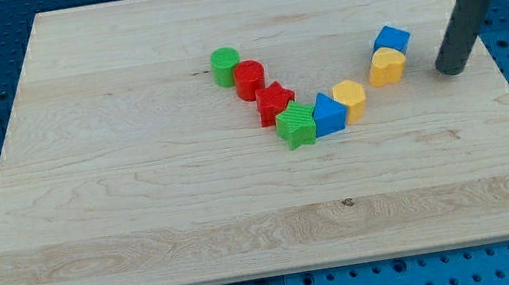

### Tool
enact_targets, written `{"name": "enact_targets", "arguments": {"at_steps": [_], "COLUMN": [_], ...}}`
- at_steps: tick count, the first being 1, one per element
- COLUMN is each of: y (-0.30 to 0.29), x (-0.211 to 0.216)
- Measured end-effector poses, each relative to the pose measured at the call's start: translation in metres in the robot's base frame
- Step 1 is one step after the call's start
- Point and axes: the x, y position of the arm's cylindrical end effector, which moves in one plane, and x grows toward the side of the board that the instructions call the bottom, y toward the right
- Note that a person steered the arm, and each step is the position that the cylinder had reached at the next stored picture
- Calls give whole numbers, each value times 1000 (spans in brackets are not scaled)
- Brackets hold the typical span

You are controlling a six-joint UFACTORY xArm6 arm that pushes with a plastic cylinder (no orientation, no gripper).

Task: Move yellow heart closer to yellow hexagon

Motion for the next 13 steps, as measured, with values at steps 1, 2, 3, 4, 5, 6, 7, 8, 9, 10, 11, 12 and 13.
{"name": "enact_targets", "arguments": {"at_steps": [1,2,3,4,5,6,7,8,9,10,11,12,13], "y": [-14,-21,-33,-42,-43,-43,-46,-52,-57,-67,-76,-77,-60], "x": [-10,-26,-34,-32,-25,-12,-1,4,4,4,3,-13,-45]}}
